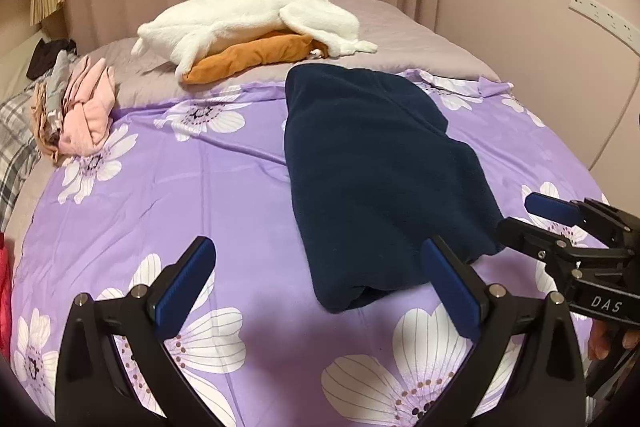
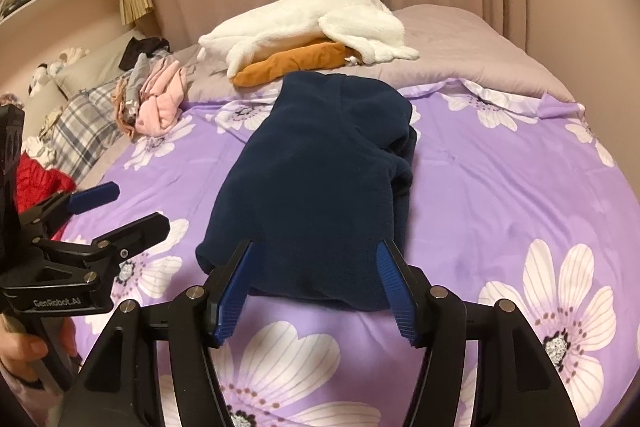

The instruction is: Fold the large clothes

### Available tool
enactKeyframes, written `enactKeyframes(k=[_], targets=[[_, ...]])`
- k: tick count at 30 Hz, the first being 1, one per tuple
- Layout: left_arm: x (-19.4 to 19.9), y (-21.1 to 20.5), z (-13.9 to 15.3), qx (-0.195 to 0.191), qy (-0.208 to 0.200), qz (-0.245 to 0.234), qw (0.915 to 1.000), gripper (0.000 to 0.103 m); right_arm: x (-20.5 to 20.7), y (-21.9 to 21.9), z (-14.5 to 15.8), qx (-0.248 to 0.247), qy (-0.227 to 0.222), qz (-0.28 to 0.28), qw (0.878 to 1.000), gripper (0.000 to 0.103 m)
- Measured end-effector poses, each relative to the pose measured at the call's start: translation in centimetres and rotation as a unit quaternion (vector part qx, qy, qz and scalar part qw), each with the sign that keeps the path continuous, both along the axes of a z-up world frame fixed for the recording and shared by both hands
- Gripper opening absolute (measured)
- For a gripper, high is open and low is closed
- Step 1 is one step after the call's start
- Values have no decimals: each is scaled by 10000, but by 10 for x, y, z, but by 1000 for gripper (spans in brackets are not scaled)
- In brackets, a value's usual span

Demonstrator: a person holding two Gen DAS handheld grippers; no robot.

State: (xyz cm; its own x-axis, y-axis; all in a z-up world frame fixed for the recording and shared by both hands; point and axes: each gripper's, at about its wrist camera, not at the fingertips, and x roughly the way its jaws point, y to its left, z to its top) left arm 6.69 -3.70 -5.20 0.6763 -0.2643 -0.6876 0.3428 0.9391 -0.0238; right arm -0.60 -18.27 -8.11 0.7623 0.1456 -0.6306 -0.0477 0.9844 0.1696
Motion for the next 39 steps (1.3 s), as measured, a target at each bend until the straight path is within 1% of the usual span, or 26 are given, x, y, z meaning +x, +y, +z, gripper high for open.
enactKeyframes(k=[4,5,8,11,14,16,17,19,20,21,23,25,26,28,29,31,34,36,37,39], targets=[[5,-1,-3,168,44,166,9997,103,2,0,-2,-12,76,-33,10000,66],[6,-1,-5,172,78,156,9997,103,3,0,-2,-16,84,-40,10000,68],[11,-2,-10,211,265,173,9993,103,5,-2,-4,4,116,-71,9999,69],[15,-1,-15,63,481,158,9987,103,8,-5,-7,59,171,-96,9998,69],[25,1,-22,-263,861,60,9959,103,12,-11,-12,187,254,-128,9994,69],[34,2,-26,-442,991,-34,9941,103,17,-19,-15,371,345,-165,9986,69],[39,1,-27,-450,1000,-24,9940,103,21,-24,-18,524,408,-178,9976,70],[53,2,-31,-519,1110,43,9925,103,31,-37,-25,863,537,-268,9945,75],[60,3,-34,-644,1235,8,9903,103,36,-44,-28,1045,594,-333,9922,78],[68,5,-37,-799,1371,-26,9873,103,41,-52,-32,1269,636,-392,9891,78],[86,7,-46,-1106,1659,-54,9799,103,53,-65,-40,1736,698,-442,9813,79],[102,9,-55,-1412,1916,-108,9712,103,63,-73,-46,2074,718,-478,9744,80],[112,10,-61,-1638,2070,-127,9645,103,70,-78,-50,2300,707,-461,9695,83],[127,11,-71,-1974,2299,-159,9528,103,79,-82,-55,2547,711,-431,9634,86],[135,12,-77,-2115,2393,-145,9475,103,88,-84,-60,2750,737,-395,9578,89],[146,11,-83,-2385,2482,-200,9387,103,99,-89,-67,2957,808,-440,9508,89],[156,8,-88,-2606,2555,-346,9304,103,114,-93,-80,3350,870,-401,9373,90],[160,6,-91,-2693,2608,-424,9261,103,122,-97,-89,3717,897,-323,9234,93],[162,4,-94,-2745,2645,-474,9233,103,125,-97,-92,3836,917,-287,9185,94],[169,4,-99,-2826,2734,-522,9180,103,130,-99,-100,3937,1005,-334,9131,99]])
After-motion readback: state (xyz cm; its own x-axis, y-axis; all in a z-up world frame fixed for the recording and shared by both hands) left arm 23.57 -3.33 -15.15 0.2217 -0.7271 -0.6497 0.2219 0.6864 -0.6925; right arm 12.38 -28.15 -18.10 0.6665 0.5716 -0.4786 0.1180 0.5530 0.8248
